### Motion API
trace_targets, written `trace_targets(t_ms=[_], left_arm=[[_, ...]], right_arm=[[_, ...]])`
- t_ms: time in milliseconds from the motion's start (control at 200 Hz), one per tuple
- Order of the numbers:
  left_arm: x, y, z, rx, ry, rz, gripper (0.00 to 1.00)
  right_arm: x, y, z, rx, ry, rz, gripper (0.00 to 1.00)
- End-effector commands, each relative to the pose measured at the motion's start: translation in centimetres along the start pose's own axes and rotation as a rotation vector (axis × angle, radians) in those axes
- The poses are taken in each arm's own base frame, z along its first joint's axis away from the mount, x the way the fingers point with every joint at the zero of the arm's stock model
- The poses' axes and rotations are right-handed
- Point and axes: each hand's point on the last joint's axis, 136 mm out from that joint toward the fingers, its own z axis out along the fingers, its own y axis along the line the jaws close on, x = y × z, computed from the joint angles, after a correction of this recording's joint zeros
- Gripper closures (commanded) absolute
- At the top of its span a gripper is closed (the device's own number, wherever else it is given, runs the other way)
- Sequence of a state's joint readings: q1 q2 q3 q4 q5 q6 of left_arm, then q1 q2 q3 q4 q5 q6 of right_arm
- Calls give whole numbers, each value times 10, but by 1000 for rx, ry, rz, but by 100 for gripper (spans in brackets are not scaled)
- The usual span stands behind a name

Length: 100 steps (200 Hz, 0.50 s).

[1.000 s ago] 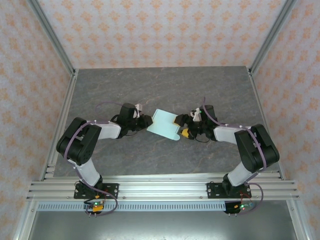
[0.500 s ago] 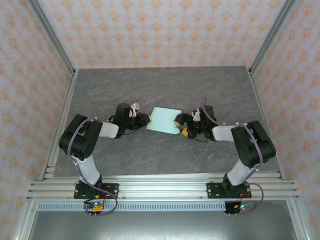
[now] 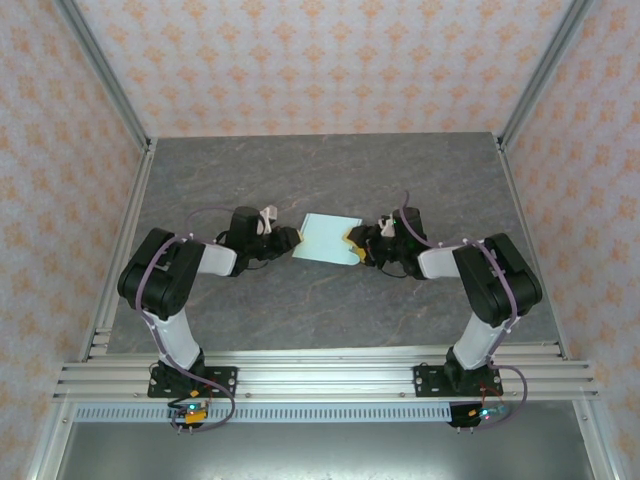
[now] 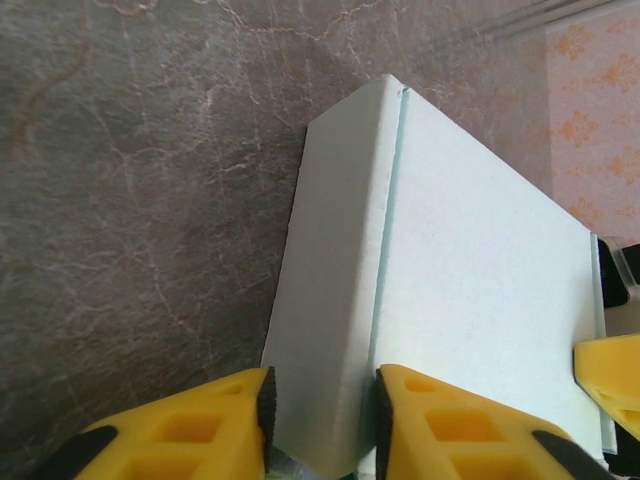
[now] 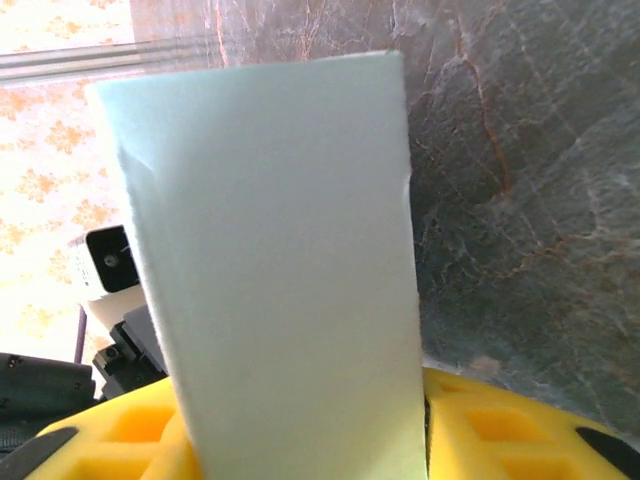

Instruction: Fold the paper box

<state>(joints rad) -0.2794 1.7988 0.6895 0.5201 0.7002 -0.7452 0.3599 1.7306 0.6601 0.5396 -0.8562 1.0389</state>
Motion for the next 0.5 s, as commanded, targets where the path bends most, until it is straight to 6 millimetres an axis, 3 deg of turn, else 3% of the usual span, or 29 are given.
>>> trace_targets(t_ms=[0, 110, 245, 325, 390, 496], left_arm=[[58, 62, -18, -246, 158, -65, 61], [31, 24, -41, -194, 62, 70, 39], [-13, -24, -91, -178, -193, 322, 29], [-25, -50, -120, -171, -386, 549, 20], [-13, -69, -133, -128, -457, 760, 18], [38, -85, -124, -26, -310, 1169, 18]], right_arm=[[-9, 24, -5, -60, -61, 64, 56], [-8, 26, -11, -31, -69, 97, 57], [-1, 23, -19, 52, -50, 151, 57], [5, 23, -21, 77, -20, 187, 58], [10, 26, -22, 79, 16, 200, 57], [18, 21, -22, 111, 71, 247, 57]])
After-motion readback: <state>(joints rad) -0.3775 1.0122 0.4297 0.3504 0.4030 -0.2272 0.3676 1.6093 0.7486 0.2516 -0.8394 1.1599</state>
